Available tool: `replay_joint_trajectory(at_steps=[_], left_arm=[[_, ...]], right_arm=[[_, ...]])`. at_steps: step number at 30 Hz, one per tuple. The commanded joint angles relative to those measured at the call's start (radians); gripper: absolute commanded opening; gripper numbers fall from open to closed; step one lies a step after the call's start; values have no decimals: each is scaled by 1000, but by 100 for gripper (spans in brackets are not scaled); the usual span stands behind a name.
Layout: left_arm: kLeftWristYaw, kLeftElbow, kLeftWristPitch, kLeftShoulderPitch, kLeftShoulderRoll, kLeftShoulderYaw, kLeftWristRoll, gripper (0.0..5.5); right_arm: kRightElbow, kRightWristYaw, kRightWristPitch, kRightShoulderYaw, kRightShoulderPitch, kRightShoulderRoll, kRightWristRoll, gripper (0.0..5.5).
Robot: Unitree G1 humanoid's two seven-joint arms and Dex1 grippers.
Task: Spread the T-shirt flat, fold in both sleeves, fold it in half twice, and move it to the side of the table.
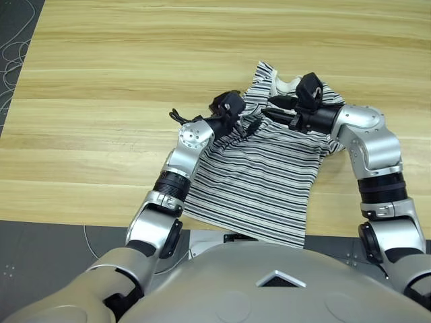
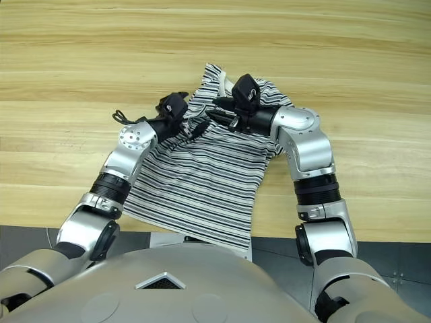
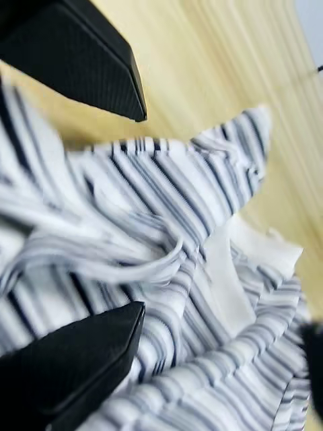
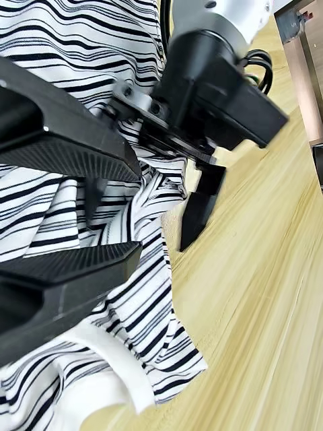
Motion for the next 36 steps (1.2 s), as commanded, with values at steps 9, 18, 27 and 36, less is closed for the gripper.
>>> replay_joint_trajectory(at_steps=[9, 18, 27, 36], left_arm=[[120, 58, 3, -125, 6, 191, -107, 546], [128, 146, -15, -185, -37, 178, -95, 546], [241, 648, -97, -421, -109, 169, -12, 546], [331, 756, -73, -443, -63, 153, 71, 546]], right_arm=[[82, 30, 40, -152, -135, -88, 97, 162], [224, 64, 33, -205, -165, -186, 85, 162], [242, 94, 31, -209, -146, -250, 74, 162], [141, 69, 70, -187, -132, -209, 87, 162]])
